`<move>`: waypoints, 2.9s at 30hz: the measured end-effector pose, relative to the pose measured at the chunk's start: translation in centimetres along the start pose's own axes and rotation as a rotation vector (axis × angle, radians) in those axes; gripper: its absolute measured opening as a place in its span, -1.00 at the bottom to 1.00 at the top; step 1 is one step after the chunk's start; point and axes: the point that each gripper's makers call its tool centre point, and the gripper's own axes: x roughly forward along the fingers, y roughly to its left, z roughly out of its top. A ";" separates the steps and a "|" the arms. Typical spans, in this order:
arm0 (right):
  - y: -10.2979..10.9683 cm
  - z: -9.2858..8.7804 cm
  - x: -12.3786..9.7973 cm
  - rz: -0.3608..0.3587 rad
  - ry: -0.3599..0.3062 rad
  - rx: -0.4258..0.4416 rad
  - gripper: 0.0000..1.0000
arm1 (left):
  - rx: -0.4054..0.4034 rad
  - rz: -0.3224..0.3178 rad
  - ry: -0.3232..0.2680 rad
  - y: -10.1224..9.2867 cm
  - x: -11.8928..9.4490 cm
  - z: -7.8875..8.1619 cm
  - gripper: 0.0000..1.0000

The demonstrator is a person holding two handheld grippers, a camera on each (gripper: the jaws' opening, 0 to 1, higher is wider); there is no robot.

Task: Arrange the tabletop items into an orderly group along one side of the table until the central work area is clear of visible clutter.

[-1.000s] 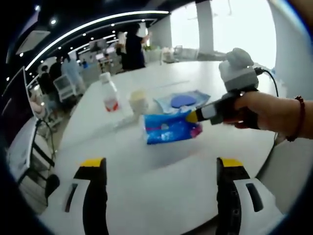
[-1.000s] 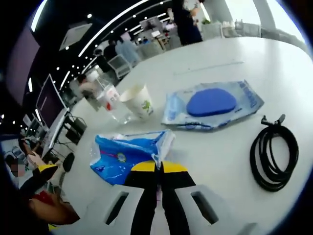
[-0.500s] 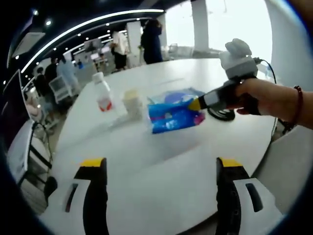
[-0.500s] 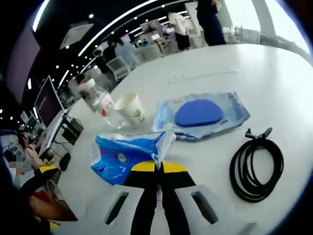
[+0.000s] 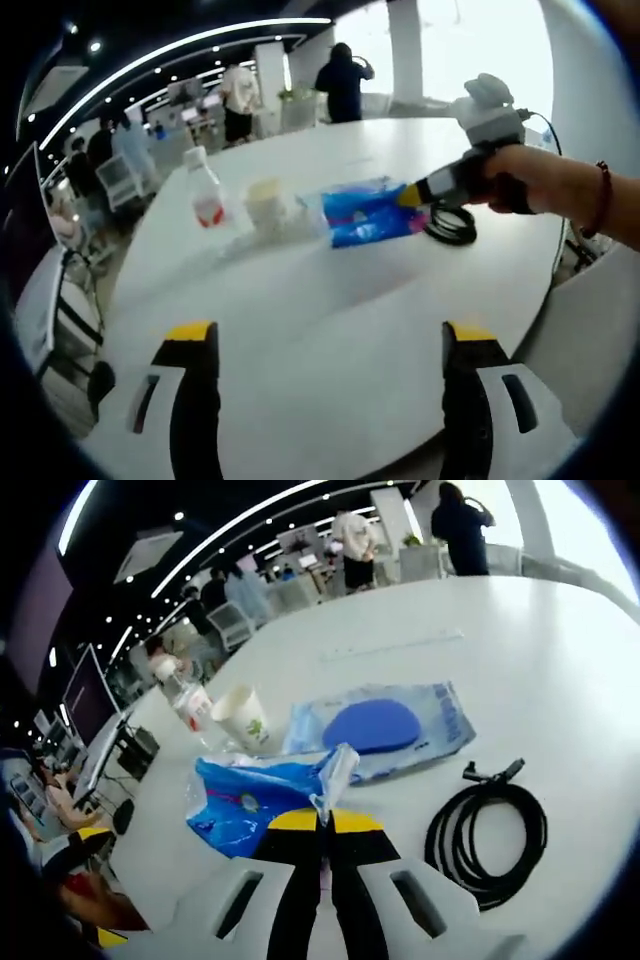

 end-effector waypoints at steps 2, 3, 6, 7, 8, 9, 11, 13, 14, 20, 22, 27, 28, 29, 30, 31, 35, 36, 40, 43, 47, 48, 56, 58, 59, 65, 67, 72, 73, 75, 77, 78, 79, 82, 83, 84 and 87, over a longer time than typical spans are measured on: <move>-0.6 0.1 0.0 -0.004 0.003 -0.005 -0.98 | 0.001 -0.003 0.000 -0.1 0.0 0.0 0.79; -1.0 0.2 0.0 -0.005 0.006 -0.003 -0.98 | 0.002 -0.004 0.001 -0.1 0.0 0.0 0.79; -1.9 0.5 -0.3 -0.017 0.004 -0.006 -0.97 | 0.000 -0.007 0.005 -0.2 0.1 -0.1 0.79; -2.3 0.5 -0.4 -0.020 0.005 0.001 -0.97 | -0.001 -0.007 0.004 -0.2 0.1 -0.1 0.78; -2.6 0.6 -0.5 -0.023 0.005 0.004 -0.97 | -0.003 -0.007 0.005 -0.2 0.1 -0.1 0.78; -3.0 0.8 -0.6 -0.030 0.002 0.001 -0.97 | -0.004 -0.006 0.006 -0.2 0.1 -0.2 0.78; -3.5 0.9 -0.7 -0.036 -0.001 -0.003 -0.97 | -0.007 -0.004 0.010 -0.3 0.2 -0.3 0.78; -4.0 1.1 -0.9 -0.040 -0.004 0.004 -0.97 | -0.009 -0.004 0.013 -0.3 0.2 -0.3 0.78; -4.4 1.2 -1.0 -0.044 -0.005 0.002 -0.97 | -0.009 -0.004 0.013 -0.3 0.2 -0.3 0.78; -6.1 1.5 -1.4 -0.063 -0.007 0.003 -0.97 | -0.010 -0.004 0.017 -0.3 0.3 -0.5 0.78; -6.8 1.5 -1.6 -0.072 -0.008 0.000 -0.97 | -0.009 -0.005 0.022 -0.4 0.3 -0.6 0.78; -8.6 1.8 -2.0 -0.084 -0.010 0.005 -0.97 | -0.003 0.007 0.027 -0.2 0.3 -0.7 0.78; -8.9 1.8 -2.0 -0.087 -0.011 0.011 -0.97 | -0.004 0.006 0.027 -0.2 0.3 -0.7 0.78; -9.2 1.9 -2.1 -0.087 -0.013 0.018 -0.97 | -0.008 0.003 0.027 -0.3 0.3 -0.7 0.78; -9.4 2.0 -2.2 -0.089 -0.014 0.020 -0.97 | -0.009 0.002 0.027 -0.3 0.3 -0.6 0.78; -9.6 2.1 -2.3 -0.090 -0.016 0.022 -0.97 | -0.009 0.000 0.027 -0.3 0.4 -0.6 0.78; -10.5 2.3 -2.4 -0.095 -0.019 0.026 -0.97 | -0.007 -0.002 0.031 -0.4 0.4 -0.7 0.78; -11.0 2.4 -2.4 -0.106 -0.018 0.029 -0.97 | -0.010 -0.001 0.031 -0.4 0.4 -0.7 0.78; -11.6 2.7 -2.2 -0.113 -0.016 0.023 -0.97 | -0.013 -0.002 0.034 -0.4 0.5 -0.8 0.78; -12.0 3.1 -2.1 -0.105 -0.019 0.029 -0.97 | -0.010 -0.001 0.038 -0.4 0.6 -0.9 0.78; -13.1 3.8 -2.1 -0.120 -0.029 0.031 -0.97 | -0.012 0.000 0.039 -0.3 0.7 -0.9 0.78; -13.4 4.0 -2.1 -0.125 -0.035 0.044 -0.97 | -0.014 -0.001 0.039 -0.3 0.7 -0.9 0.78; -15.9 6.2 -2.1 -0.154 -0.056 0.018 -0.97 | -0.019 0.005 0.049 -0.1 0.7 -1.2 0.78; -16.4 6.7 -2.1 -0.158 -0.059 -0.006 -0.97 | -0.019 0.007 0.050 -0.1 0.8 -1.3 0.78; -16.7 6.9 -2.1 -0.164 -0.060 -0.010 -0.97 | -0.019 0.008 0.051 0.0 0.8 -1.3 0.78; -18.4 7.8 -2.2 -0.192 -0.049 -0.047 -0.97 | -0.022 0.011 0.053 0.1 0.8 -1.3 0.78; -18.9 7.9 -2.2 -0.200 -0.045 -0.056 -0.97 | -0.023 0.013 0.053 0.1 0.8 -1.4 0.78; -20.1 8.1 -2.4 -0.214 -0.044 -0.049 -0.97 | -0.030 0.022 0.064 0.3 0.9 -1.6 0.77; -20.2 8.1 -2.4 -0.216 -0.046 -0.046 -0.97 | -0.031 0.022 0.068 0.3 0.9 -1.7 0.77; -20.6 8.1 -2.4 -0.221 -0.041 -0.039 -0.97 | -0.042 0.018 0.072 0.3 1.0 -1.9 0.77; -21.1 8.1 -2.4 -0.234 -0.037 -0.051 -0.97 | -0.052 0.016 0.074 0.4 1.0 -2.0 0.77; -21.3 8.1 -2.4 -0.235 -0.029 -0.074 -0.97 | -0.054 0.020 0.075 0.4 1.0 -2.1 0.78; -21.4 8.1 -2.3 -0.234 -0.028 -0.074 -0.97 | -0.055 0.023 0.078 0.5 1.0 -2.1 0.78; -22.0 7.9 -2.0 -0.226 -0.013 -0.092 -0.97 | -0.061 0.021 0.068 0.5 1.0 -2.0 0.79; -22.2 7.9 -1.9 -0.227 -0.010 -0.112 -0.97 | -0.065 0.018 0.059 0.5 1.0 -1.8 0.79; -22.5 7.9 -1.9 -0.230 -0.005 -0.137 -0.97 | -0.066 0.017 0.058 0.5 1.0 -1.8 0.79; -23.0 7.9 -1.5 -0.214 0.002 -0.165 -0.97 | -0.064 0.016 0.047 0.5 1.0 -1.6 0.80</move>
